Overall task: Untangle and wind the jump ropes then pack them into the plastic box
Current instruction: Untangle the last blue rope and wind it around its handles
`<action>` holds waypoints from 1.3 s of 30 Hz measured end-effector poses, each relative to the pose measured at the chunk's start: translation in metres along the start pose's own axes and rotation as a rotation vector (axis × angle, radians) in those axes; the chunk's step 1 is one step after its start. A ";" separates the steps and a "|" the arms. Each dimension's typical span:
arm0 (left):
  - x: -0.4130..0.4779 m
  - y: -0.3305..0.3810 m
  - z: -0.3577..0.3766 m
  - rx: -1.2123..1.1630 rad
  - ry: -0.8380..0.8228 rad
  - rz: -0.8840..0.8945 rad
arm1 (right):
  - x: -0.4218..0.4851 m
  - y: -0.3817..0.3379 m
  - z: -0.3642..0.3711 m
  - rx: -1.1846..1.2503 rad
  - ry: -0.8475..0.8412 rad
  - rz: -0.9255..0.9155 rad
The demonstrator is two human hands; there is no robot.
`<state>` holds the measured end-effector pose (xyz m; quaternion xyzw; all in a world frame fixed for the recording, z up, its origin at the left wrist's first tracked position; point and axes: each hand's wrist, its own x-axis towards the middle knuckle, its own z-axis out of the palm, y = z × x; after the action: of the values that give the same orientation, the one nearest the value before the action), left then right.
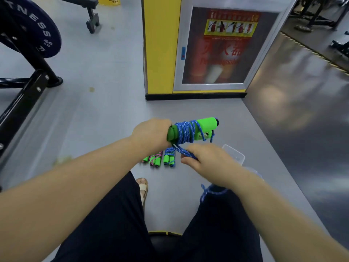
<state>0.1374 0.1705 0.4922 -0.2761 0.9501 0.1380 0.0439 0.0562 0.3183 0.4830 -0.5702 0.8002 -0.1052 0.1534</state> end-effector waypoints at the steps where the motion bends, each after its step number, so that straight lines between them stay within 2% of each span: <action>1: 0.000 0.004 0.001 0.064 0.003 0.015 | 0.000 -0.001 -0.010 -0.082 -0.018 -0.031; 3: 0.000 0.012 0.003 0.180 -0.017 0.057 | 0.004 -0.004 -0.030 -0.219 -0.055 -0.069; 6: -0.003 0.022 0.008 0.229 -0.088 0.116 | 0.014 -0.006 -0.055 -0.358 -0.056 -0.164; 9: -0.008 0.028 0.002 0.209 -0.157 0.185 | 0.019 0.002 -0.072 -0.333 -0.084 -0.244; 13: -0.018 0.040 -0.006 0.188 -0.348 0.319 | 0.025 0.013 -0.084 -0.138 -0.196 -0.263; 16: -0.021 0.046 -0.011 0.156 -0.338 0.410 | 0.027 0.021 -0.083 0.046 -0.243 -0.210; 21: -0.021 0.032 -0.014 -0.048 -0.339 0.417 | 0.018 0.047 -0.060 0.554 -0.231 -0.023; 25: -0.024 0.020 -0.009 -0.166 -0.369 0.470 | 0.003 0.065 -0.029 0.856 -0.358 0.111; 27: -0.025 0.014 -0.008 -0.318 -0.406 0.434 | -0.001 0.085 -0.009 0.901 -0.342 0.196; 29: -0.025 0.008 -0.006 -0.474 -0.433 0.396 | -0.003 0.101 0.011 1.060 -0.285 0.392; 31: -0.023 0.006 -0.002 -0.615 -0.433 0.350 | -0.008 0.102 0.031 1.215 -0.202 0.437; 33: -0.021 0.007 0.002 -0.747 -0.393 0.262 | -0.013 0.088 0.039 1.203 -0.146 0.346; 36: -0.014 0.008 0.003 -0.924 -0.355 0.112 | -0.015 0.061 0.042 1.065 -0.204 0.268; 39: -0.007 0.008 0.002 -0.980 -0.328 0.033 | -0.009 0.053 0.037 1.105 -0.079 0.257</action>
<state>0.1391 0.1807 0.4931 -0.2240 0.7590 0.6089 0.0556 0.0263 0.3446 0.4316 -0.3068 0.6828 -0.4674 0.4703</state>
